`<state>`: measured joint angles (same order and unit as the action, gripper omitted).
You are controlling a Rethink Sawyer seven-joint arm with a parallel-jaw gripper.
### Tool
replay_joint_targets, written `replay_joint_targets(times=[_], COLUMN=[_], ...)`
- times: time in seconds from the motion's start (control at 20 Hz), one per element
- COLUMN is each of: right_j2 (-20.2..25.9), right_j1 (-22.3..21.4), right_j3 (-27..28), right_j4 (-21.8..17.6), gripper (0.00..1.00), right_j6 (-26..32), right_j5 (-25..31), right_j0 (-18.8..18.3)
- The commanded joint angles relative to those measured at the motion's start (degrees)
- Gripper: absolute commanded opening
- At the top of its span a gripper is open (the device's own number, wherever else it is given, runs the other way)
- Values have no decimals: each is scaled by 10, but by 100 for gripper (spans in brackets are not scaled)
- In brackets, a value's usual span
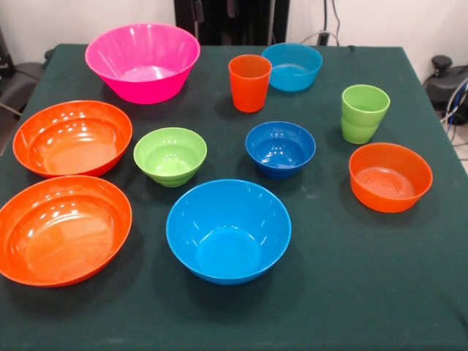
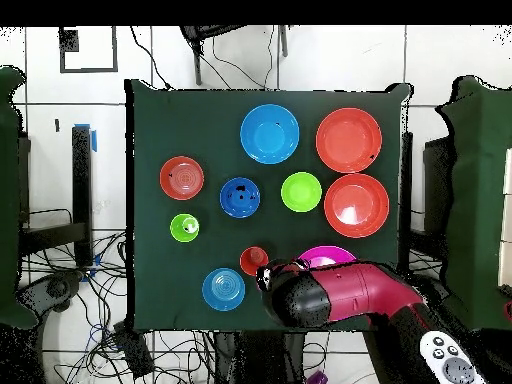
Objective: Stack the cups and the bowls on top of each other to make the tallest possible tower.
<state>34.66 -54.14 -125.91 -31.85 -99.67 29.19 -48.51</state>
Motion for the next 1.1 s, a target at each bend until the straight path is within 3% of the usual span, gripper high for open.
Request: replay_joint_targets(times=[0.05, 1.1], right_j2=[-52, -148], right_j1=[31, 60], right_j3=[-3, 34], right_j4=[-61, -110], gripper=[100, 100], right_j6=[-56, -66], right_j5=[-33, -81], right_j0=[45, 104])
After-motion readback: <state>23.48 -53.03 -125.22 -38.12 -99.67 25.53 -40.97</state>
